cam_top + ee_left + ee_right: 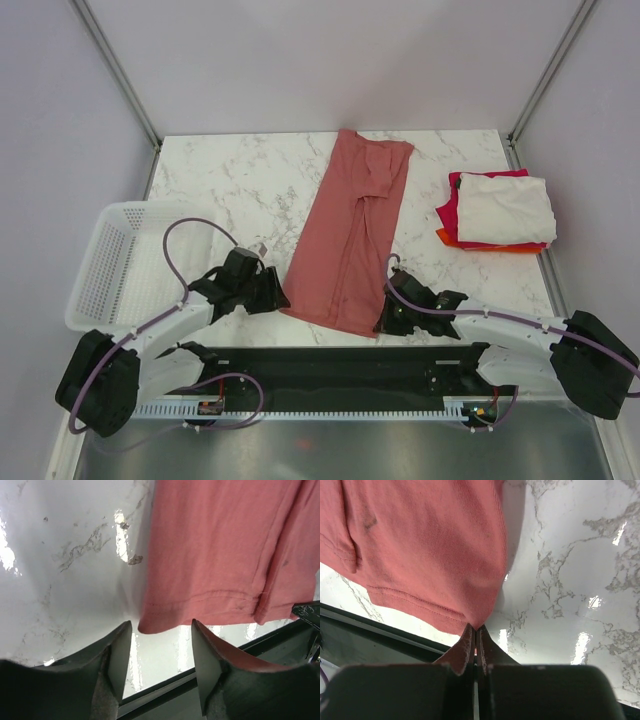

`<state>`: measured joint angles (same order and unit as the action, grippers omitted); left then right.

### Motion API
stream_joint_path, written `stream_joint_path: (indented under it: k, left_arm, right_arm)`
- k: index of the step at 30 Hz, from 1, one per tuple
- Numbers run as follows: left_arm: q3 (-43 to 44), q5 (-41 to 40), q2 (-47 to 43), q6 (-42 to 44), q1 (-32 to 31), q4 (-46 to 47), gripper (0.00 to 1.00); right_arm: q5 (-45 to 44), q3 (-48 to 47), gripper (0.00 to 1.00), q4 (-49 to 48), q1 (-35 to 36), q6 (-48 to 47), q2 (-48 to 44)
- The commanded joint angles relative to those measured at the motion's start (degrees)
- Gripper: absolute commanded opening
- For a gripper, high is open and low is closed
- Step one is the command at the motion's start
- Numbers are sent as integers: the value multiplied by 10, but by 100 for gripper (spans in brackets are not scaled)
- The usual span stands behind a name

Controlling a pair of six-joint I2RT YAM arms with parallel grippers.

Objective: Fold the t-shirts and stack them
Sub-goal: Fold the tshirt

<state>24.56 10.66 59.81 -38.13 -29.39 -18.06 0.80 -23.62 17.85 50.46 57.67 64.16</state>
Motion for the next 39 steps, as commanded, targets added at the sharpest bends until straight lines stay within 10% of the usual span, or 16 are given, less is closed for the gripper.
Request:
stream_joint_path:
  k: [1, 6, 11, 26, 39]
  left_arm:
    - [17, 14, 29, 3, -2, 27, 54]
    - [11, 26, 43, 5, -2, 47, 44]
    - [6, 42, 54, 11, -2, 65, 2]
    - [106, 80, 39, -13, 6, 28, 2]
    - [360, 96, 288, -2, 71, 41, 2]
  right_arm:
    - [-9, 9, 0, 25, 0, -12, -2]
    - [-10, 7, 0, 22, -1, -10, -4]
    - [-10, 2, 0, 21, -1, -14, -7]
    - [3, -89, 0, 71, -76, -53, -78]
    - [65, -283, 0, 64, -289, -180, 117]
